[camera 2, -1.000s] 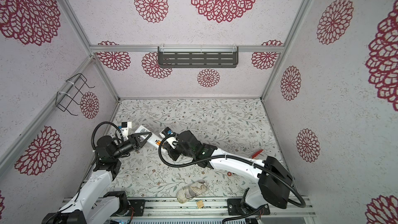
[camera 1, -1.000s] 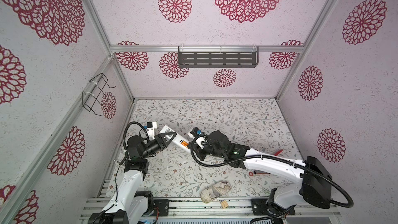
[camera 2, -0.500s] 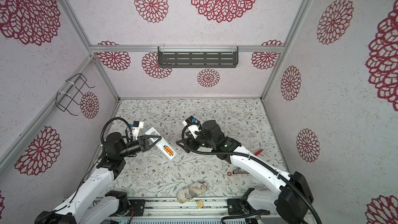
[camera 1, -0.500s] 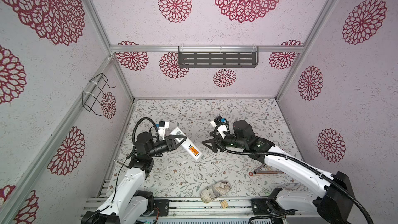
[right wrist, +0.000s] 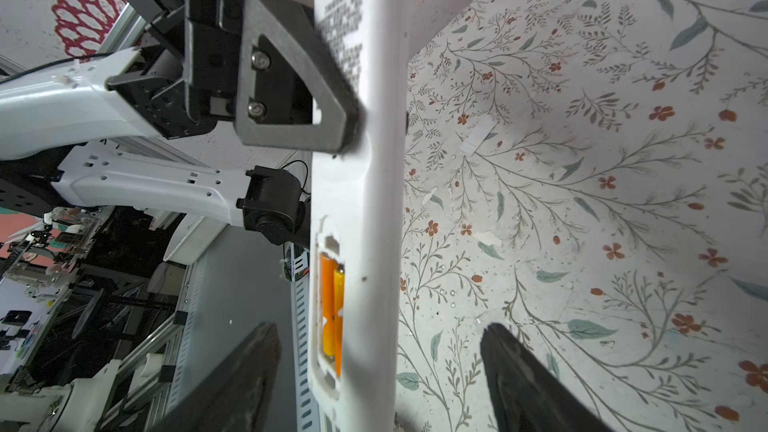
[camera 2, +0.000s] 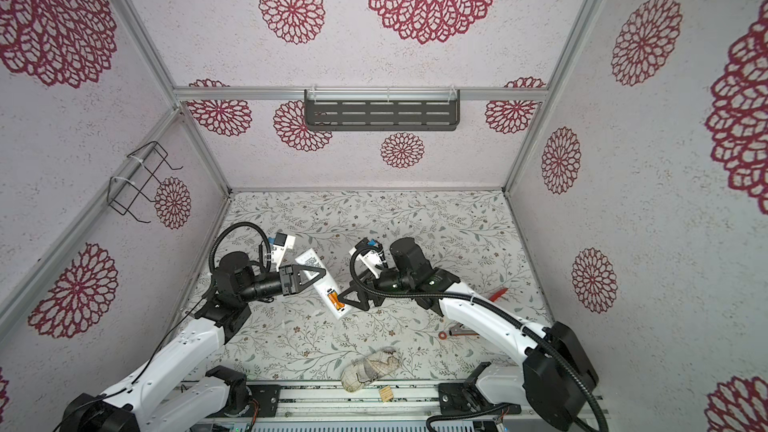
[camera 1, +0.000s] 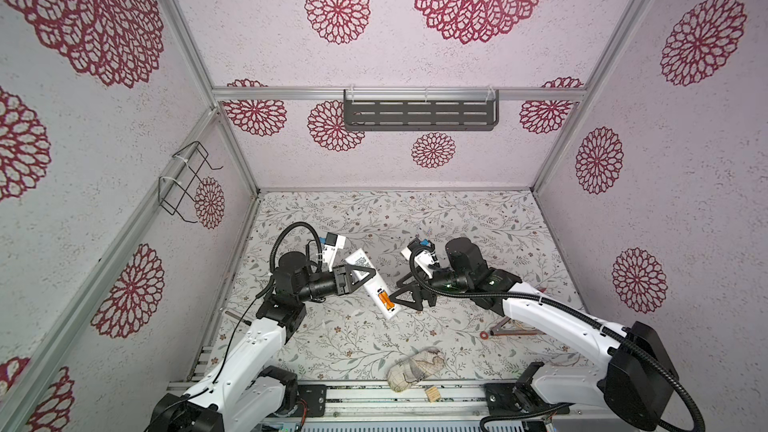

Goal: Load the batteries into the remote control

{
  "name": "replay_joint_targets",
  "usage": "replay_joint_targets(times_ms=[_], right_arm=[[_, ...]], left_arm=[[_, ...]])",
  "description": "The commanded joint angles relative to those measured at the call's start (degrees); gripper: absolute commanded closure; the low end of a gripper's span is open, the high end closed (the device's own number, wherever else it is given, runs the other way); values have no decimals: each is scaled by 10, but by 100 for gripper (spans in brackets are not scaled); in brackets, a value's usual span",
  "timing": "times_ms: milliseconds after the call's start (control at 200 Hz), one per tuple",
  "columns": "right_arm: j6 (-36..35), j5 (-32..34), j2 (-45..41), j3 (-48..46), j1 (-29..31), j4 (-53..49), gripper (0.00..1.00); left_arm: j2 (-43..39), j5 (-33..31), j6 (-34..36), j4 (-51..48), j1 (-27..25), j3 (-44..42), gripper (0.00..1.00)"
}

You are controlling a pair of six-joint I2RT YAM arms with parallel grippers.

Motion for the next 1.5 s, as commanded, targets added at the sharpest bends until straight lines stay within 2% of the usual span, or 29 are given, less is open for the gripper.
replay_joint_targets(times_ms=[0, 590, 740, 880, 991, 1216, 1496], right_arm=[[20, -26, 0, 2, 10, 46, 21], [9, -2, 44, 21, 31, 49, 30], [-5, 22, 50, 24, 33, 27, 39], [-15, 37, 53, 27, 33, 12, 52], [-18, 39, 53, 29, 34, 10, 54], [-28, 54, 54, 32, 38, 0, 68], [-32, 64, 52, 31, 40, 3, 70]], left_arm=[[0, 7, 8, 24, -5, 18, 100], [-6, 7, 9, 24, -4, 19, 100], [-7, 6, 10, 23, -3, 19, 100], [-7, 7, 10, 22, -3, 21, 100], [-9, 6, 12, 18, -3, 23, 100], [-12, 6, 14, 14, -3, 25, 100], [-16, 2, 19, -1, -2, 26, 100]])
